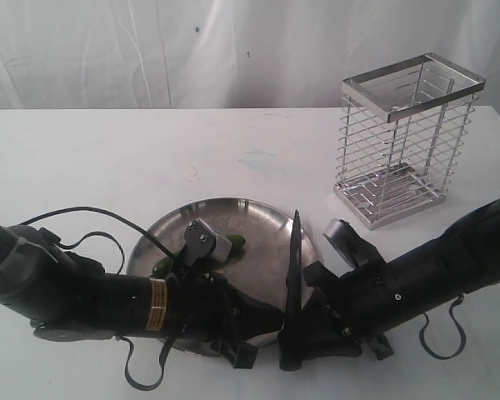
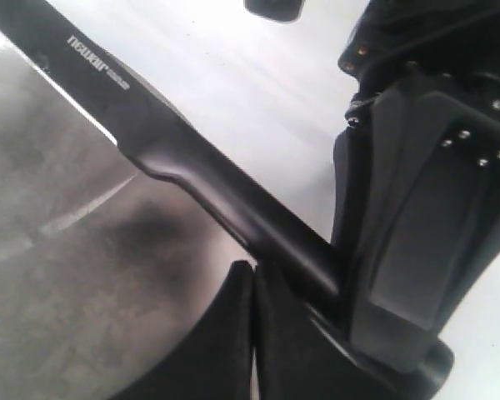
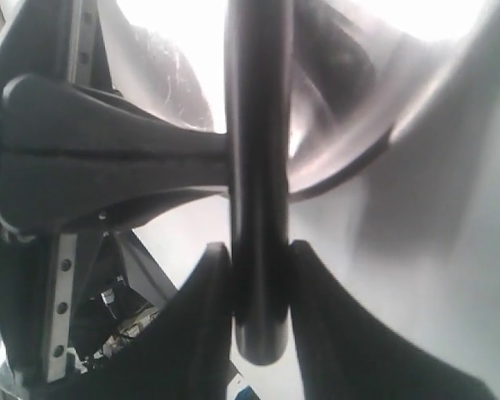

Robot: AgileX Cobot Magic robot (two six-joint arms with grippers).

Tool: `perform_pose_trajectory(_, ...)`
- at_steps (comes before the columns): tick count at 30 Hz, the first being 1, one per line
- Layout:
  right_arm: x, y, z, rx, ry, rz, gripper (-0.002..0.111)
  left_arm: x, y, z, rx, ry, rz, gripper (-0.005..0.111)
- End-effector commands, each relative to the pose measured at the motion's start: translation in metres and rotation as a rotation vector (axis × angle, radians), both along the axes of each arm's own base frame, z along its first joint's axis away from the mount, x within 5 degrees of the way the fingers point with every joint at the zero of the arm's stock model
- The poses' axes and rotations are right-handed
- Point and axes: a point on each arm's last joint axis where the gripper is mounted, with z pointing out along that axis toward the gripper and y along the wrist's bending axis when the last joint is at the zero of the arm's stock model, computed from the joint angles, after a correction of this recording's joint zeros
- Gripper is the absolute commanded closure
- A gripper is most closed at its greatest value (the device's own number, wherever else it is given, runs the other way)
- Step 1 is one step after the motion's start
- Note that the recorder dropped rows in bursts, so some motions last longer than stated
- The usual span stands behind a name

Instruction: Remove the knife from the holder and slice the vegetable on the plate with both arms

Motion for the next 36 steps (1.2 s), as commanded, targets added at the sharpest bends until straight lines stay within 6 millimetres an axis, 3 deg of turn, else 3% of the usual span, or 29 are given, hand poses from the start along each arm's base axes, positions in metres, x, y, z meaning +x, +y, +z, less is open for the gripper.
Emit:
perform_pose_trajectory(1, -0.004, -0.001, 0.000, 0.015, 0.005, 0.042, 0.108, -0.002, -0.001, 0.000, 0.028, -0.007, -0.018, 0.107)
perform_pose_trajectory(7, -0.007, 0.000, 0.003, 0.042, 0.022, 0.066, 0.108, 0.004, 0.005, 0.003, 0.012, -0.011, 0.013, 0.107)
perform_pose_trajectory(16, -0.006, -0.001, 0.000, 0.014, 0.026, 0.051, 0.108, 0.033, 0.046, 0.024, -0.042, -0.021, 0.180, 0.107)
perform_pose_trajectory(24, -0.004, -0.002, -0.002, -0.021, 0.027, 0.024, 0.108, 0.034, 0.046, 0.025, -0.046, -0.026, 0.178, 0.107)
perform_pose_trajectory(31, -0.004, -0.003, -0.003, -0.025, 0.030, 0.020, 0.094, 0.034, 0.046, 0.025, -0.043, -0.034, 0.175, 0.107)
perform_pose_trajectory(36, -0.003, -0.003, -0.004, -0.038, 0.022, 0.013, 0.092, 0.034, 0.046, 0.026, -0.045, -0.051, 0.172, 0.107)
